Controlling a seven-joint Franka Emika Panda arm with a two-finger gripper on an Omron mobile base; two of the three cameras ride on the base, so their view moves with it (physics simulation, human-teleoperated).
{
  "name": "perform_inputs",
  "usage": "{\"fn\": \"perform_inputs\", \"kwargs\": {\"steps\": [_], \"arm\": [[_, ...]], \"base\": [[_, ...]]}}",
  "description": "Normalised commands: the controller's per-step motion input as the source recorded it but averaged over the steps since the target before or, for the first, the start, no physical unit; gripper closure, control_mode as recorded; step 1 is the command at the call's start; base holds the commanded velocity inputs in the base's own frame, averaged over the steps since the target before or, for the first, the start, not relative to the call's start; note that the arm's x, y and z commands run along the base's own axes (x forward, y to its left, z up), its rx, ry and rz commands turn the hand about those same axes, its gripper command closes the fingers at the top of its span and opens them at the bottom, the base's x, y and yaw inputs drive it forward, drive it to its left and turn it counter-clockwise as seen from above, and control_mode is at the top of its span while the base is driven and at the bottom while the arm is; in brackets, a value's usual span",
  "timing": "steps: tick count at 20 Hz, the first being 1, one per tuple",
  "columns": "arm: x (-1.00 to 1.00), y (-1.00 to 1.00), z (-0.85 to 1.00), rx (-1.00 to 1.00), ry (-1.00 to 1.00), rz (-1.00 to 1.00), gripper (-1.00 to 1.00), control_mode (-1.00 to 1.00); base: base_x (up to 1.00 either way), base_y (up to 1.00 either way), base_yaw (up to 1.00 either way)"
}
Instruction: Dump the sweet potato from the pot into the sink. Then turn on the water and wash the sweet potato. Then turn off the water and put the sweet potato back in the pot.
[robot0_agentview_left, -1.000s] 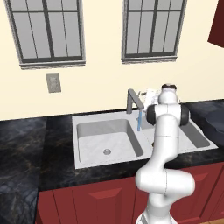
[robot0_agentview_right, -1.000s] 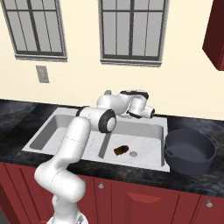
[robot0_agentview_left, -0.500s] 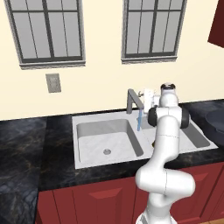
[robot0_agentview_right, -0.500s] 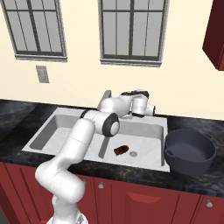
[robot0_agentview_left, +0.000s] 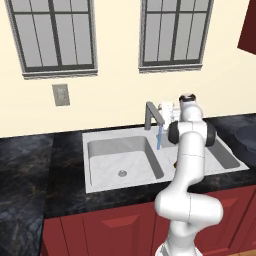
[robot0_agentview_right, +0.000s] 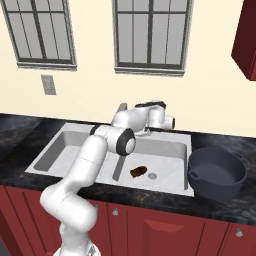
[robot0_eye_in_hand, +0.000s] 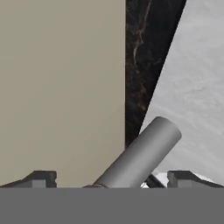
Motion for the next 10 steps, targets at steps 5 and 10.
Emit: {"fn": "perform_inputs", "kwargs": {"steps": [5,10], "arm": [[0.03,1.00,0.30,-0.26,-0.23,0.00,-1.00,-1.00],[0.13,1.00,0.32,-0.22,-0.21,0.00,-1.00,-1.00]], "base": [[0.00,0.00,0.00],[0.00,0.00,0.00]]}}
